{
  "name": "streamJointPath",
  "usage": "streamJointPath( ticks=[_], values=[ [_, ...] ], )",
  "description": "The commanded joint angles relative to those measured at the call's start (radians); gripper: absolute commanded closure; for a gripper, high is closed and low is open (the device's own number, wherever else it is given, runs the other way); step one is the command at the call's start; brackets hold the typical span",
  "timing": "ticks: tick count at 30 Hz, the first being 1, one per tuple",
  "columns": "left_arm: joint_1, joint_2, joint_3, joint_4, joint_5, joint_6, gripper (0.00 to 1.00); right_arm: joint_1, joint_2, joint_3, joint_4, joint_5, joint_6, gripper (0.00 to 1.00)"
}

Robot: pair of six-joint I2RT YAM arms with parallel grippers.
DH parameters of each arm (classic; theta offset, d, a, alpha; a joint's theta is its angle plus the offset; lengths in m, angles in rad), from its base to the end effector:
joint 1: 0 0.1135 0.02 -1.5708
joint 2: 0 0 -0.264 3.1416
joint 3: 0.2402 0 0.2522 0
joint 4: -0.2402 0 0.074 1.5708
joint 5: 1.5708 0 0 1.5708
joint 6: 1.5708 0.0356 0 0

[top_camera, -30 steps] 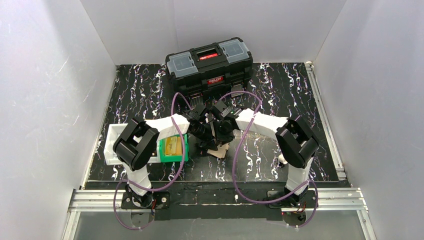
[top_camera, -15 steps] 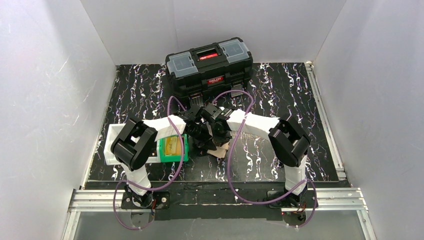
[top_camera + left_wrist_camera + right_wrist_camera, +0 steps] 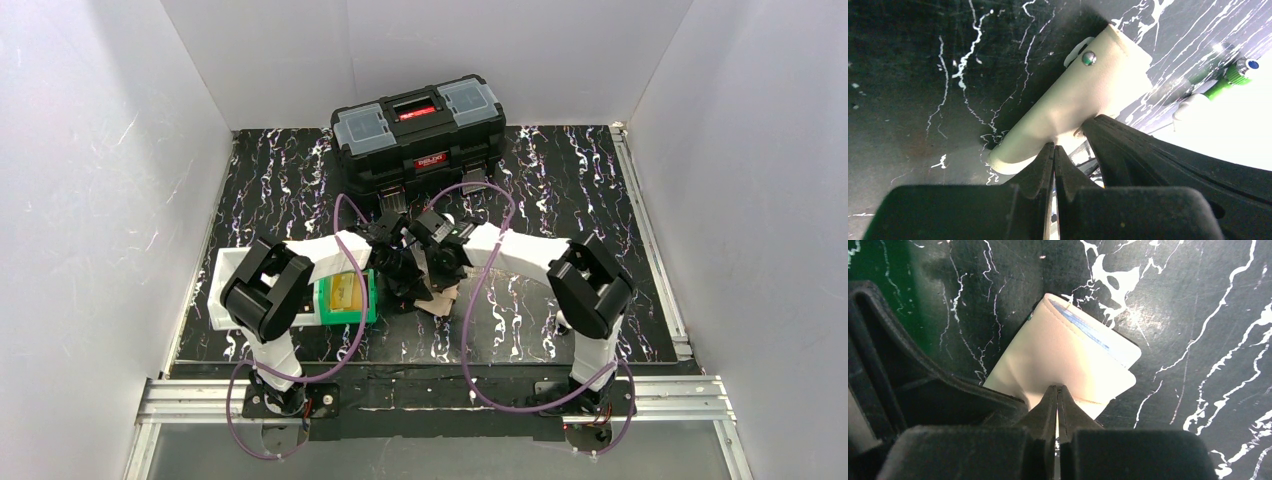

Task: Take the credit cards out of the card holder
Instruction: Open the card holder at the center of the board.

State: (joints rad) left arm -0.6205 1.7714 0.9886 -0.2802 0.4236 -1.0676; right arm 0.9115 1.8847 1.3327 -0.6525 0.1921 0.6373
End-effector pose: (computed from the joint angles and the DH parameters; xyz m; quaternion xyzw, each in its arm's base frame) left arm 0.2684 -0.2098 0.1490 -0.1583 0.9345 -0.3187 0.0111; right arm 0.2385 0.2967 0.1855 -0.1165 0.9719 0.0594 0.1955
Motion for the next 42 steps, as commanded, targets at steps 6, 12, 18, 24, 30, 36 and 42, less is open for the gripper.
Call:
streamJointPath(
  ticks=[6,12,18,24,30,36,42],
  values=[
    [0.008,0.053,-0.023,-0.285,-0.269,0.004,1.00,-0.080,-0.188,-0.241,0.261,-0.256,-0.053,0.99],
    [0.008,0.060,-0.008,-0.324,-0.302,-0.003,1.00,-0.127,-0.267,-0.341,0.393,-0.382,-0.052,0.99],
    [0.008,0.076,0.007,-0.330,-0.302,-0.002,1.00,-0.134,-0.312,-0.379,0.433,-0.407,-0.047,0.99],
    [0.008,0.054,0.039,-0.318,-0.283,0.060,1.00,-0.177,-0.363,-0.423,0.416,-0.394,-0.010,0.99],
    [0.007,-0.024,0.078,-0.295,-0.263,0.157,1.00,-0.203,-0.457,-0.414,0.354,-0.377,0.004,0.99],
    [0.007,-0.110,0.107,-0.300,-0.250,0.242,0.89,-0.203,-0.477,-0.348,0.297,-0.394,0.007,0.99],
    [0.007,-0.188,0.137,-0.353,-0.290,0.296,0.77,-0.203,-0.472,-0.266,0.241,-0.411,0.001,0.99]
  ],
)
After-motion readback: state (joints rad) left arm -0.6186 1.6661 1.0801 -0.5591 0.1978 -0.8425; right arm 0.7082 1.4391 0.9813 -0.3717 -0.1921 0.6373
